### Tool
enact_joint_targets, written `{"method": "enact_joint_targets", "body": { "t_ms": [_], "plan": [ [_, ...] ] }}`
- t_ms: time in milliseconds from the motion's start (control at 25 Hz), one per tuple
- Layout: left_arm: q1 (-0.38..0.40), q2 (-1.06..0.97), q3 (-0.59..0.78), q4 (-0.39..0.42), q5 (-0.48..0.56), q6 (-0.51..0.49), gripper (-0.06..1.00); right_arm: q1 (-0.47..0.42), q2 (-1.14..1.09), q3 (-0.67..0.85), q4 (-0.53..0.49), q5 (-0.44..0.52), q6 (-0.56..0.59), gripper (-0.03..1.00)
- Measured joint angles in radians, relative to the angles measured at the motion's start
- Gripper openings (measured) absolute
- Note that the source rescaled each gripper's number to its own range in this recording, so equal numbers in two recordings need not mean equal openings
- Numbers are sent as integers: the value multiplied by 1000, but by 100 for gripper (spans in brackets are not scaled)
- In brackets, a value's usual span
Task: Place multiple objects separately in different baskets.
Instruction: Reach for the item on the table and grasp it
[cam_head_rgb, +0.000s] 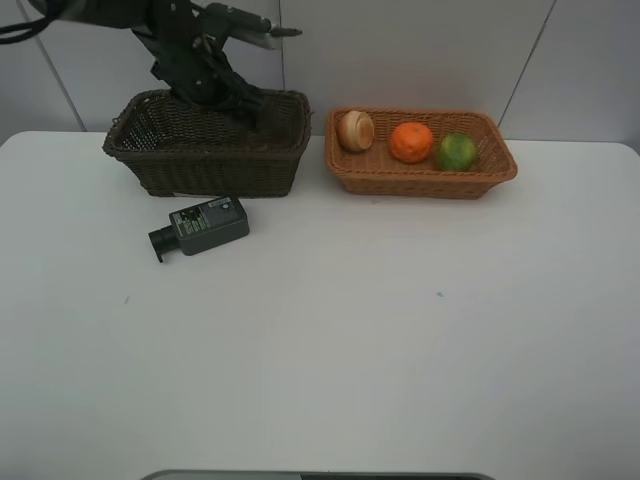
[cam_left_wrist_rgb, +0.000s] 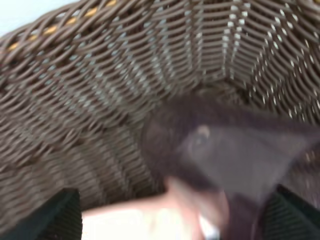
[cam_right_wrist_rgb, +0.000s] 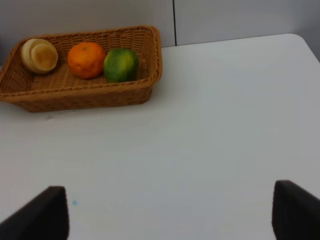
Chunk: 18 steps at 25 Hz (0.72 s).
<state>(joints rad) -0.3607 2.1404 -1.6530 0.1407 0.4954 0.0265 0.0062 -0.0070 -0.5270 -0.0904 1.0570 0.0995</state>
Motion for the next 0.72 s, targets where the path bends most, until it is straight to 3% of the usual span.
{"method": "enact_joint_targets", "body": {
  "t_ms": [440, 720],
  "plan": [
    [-26, -128, -1, -14, 501, 120, 96, 0, 0, 0, 0, 0, 0, 76],
    [-46, -131, 121, -18, 584, 226, 96, 0, 0, 0, 0, 0, 0, 76]
  ]
}}
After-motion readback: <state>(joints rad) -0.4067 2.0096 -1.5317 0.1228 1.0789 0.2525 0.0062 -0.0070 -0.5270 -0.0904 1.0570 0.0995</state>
